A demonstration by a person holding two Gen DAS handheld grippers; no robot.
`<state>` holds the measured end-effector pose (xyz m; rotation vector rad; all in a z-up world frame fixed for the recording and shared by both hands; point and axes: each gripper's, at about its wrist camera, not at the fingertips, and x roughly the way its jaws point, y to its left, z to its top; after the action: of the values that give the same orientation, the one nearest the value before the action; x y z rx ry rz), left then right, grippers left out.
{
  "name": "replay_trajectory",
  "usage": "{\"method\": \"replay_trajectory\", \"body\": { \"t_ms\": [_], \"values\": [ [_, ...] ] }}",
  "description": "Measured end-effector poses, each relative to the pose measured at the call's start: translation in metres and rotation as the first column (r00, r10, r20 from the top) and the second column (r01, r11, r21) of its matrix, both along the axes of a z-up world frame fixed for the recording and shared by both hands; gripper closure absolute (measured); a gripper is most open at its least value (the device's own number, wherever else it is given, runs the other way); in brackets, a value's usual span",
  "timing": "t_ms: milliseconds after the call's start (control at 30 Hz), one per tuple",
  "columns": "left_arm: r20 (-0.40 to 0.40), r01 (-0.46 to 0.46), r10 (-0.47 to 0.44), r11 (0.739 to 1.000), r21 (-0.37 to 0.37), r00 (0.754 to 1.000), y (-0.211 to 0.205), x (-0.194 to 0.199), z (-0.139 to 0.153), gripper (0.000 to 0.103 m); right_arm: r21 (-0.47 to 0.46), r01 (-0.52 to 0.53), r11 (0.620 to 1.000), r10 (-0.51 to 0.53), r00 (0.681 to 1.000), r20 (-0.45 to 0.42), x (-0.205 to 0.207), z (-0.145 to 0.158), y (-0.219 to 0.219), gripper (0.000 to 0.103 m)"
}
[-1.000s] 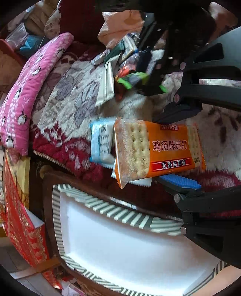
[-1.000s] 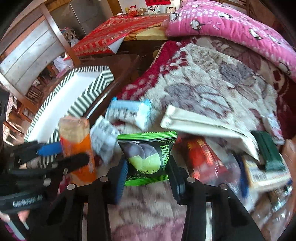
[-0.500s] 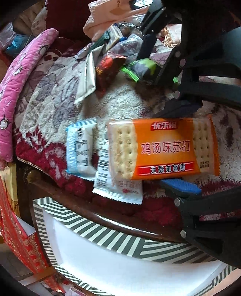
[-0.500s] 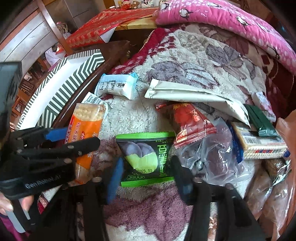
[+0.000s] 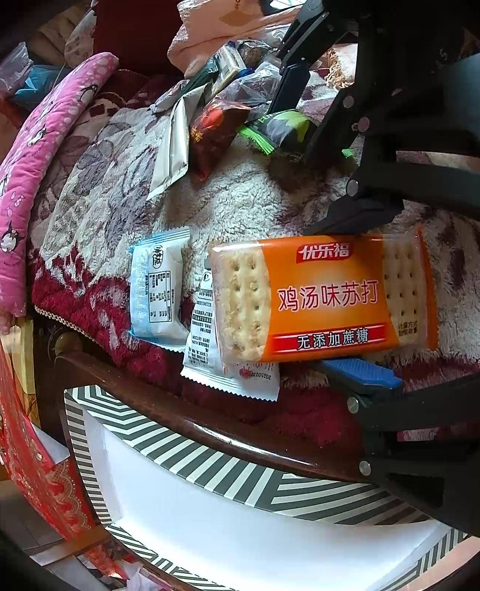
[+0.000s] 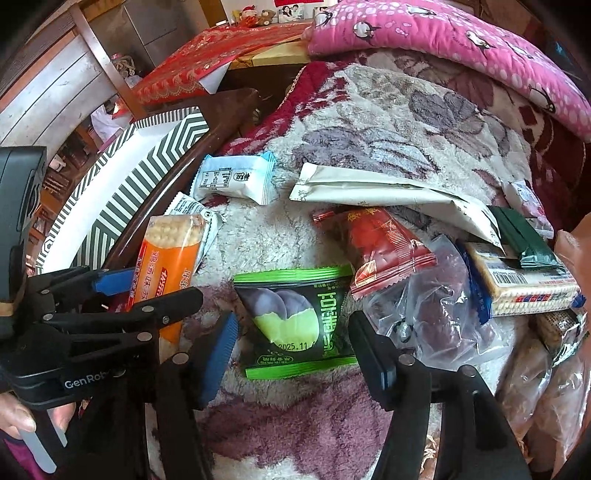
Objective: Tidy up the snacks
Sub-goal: 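Carry the cracker pack with the left gripper while the right gripper carries the green pack over the tray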
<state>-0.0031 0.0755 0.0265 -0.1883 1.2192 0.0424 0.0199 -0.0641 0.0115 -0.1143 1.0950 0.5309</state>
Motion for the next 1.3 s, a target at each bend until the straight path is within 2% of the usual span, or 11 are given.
{"method": "replay_trajectory", "body": {
  "t_ms": [200, 233, 267, 433, 700, 1000, 1300],
  "values": [
    [-0.002, -0.001, 0.001, 1.000, 0.003, 1.000, 0.000, 0.000, -0.001, 0.045, 0.020, 0.003, 1.000, -0.003, 1.000, -0.002, 0.000, -0.004, -0.002, 0.037],
    [-0.004, 0.000, 0.000, 1.000, 0.004, 1.000, 0.000, 0.000, -0.001, 0.045, 0.026, 0.005, 1.000, -0.005, 1.000, -0.006, 0.000, -0.004, -0.002, 0.041],
    [-0.004, 0.000, 0.000, 1.000, 0.003, 1.000, 0.000, -0.001, -0.001, 0.045, 0.026, 0.004, 1.000, -0.004, 1.000, -0.007, -0.001, -0.005, -0.002, 0.050],
    [-0.002, 0.014, -0.014, 1.000, 0.000, 1.000, -0.003, -0.007, 0.001, 0.050, 0.037, 0.011, 0.999, -0.011, 1.000, 0.000, -0.007, -0.002, -0.006, 0.055],
    [0.012, 0.043, -0.043, 0.999, -0.024, 0.999, -0.011, -0.024, 0.010, 0.050, 0.040, 0.018, 0.999, -0.020, 0.999, 0.042, -0.030, 0.018, -0.023, 0.056],
    [0.078, 0.090, -0.091, 0.996, 0.021, 0.993, -0.033, -0.032, 0.036, 0.050, 0.030, 0.091, 0.995, -0.093, 0.993, 0.074, -0.043, 0.035, -0.053, 0.056],
    [0.116, 0.069, -0.074, 0.997, 0.043, 0.990, -0.023, -0.033, 0.056, 0.050, 0.025, 0.068, 0.997, -0.070, 0.994, 0.084, -0.043, 0.043, -0.040, 0.056]
  ]
}}
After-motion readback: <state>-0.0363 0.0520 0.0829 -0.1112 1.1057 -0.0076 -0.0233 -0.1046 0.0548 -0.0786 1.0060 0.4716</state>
